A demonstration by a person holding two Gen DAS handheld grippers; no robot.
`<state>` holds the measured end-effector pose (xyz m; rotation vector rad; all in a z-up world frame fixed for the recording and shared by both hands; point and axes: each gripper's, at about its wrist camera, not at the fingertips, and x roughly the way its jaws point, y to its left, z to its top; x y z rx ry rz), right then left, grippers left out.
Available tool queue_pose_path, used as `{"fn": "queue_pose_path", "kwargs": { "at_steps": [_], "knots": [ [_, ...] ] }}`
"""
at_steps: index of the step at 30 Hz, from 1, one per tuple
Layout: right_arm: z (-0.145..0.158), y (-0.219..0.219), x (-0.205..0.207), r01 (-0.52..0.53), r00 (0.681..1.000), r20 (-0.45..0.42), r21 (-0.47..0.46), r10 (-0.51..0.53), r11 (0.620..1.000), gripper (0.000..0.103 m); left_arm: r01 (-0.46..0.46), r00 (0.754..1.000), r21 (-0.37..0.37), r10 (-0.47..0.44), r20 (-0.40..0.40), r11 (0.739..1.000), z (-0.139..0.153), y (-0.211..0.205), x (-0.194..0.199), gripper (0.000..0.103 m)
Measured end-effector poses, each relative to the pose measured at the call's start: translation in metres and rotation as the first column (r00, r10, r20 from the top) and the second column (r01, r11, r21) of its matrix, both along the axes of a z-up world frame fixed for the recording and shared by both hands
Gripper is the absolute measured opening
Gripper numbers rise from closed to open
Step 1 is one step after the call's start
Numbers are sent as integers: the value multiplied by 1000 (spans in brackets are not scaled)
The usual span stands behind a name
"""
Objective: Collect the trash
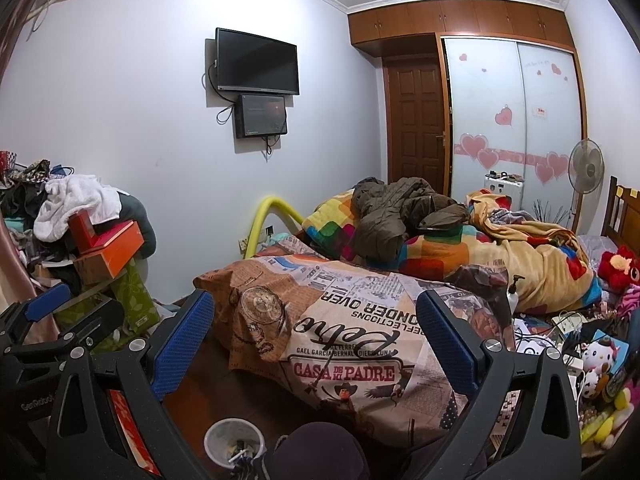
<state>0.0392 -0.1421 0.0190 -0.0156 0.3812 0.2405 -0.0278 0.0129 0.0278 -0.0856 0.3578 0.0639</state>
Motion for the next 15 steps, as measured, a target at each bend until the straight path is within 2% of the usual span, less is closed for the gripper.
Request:
{"fn": "queue_pose_path", "kwargs": {
  "at_steps": [15],
  "knots": [
    [-3, 3, -4, 10, 1000, -9, 3, -10, 1000, 101, 15, 1000, 3, -15, -9, 1000, -2, -8, -2, 102]
  ]
}}
